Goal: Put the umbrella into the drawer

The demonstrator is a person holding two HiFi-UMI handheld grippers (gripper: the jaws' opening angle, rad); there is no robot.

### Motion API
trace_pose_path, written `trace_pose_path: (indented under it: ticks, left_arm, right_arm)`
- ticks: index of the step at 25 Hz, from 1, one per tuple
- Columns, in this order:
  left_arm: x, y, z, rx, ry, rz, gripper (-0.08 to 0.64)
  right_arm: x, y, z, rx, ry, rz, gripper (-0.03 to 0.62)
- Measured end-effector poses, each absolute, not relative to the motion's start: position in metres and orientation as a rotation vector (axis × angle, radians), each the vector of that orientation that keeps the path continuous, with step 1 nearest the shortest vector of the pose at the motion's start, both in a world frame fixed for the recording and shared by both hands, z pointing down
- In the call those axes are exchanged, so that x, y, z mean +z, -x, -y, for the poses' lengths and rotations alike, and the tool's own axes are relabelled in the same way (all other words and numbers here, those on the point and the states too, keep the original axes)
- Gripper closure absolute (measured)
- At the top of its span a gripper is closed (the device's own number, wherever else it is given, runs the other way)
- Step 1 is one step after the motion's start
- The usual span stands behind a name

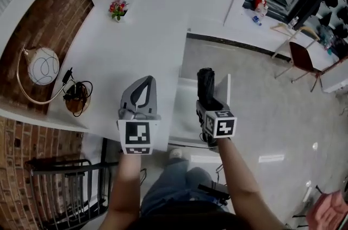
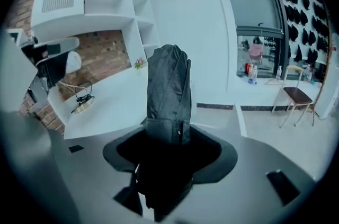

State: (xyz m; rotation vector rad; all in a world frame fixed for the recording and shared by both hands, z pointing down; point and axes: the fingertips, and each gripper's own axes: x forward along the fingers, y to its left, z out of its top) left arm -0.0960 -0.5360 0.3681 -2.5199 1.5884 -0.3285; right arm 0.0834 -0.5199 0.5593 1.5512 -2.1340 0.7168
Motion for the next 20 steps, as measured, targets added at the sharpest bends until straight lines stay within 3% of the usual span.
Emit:
trace_pose_path:
  ticks: [14, 20]
  left_arm:
    - [0.426, 0.084, 0.59, -0.513, 2.561, -1.518, 0.561]
    - [0.44, 0.083, 0.594, -0.533, 2.543, -1.52, 0.56]
  right_arm:
    - [0.761, -0.047, 0.537, 1.051, -1.138, 1.819, 0.345]
    - [0.79, -0.032, 0.547, 1.079, -1.094, 1.856, 0.347]
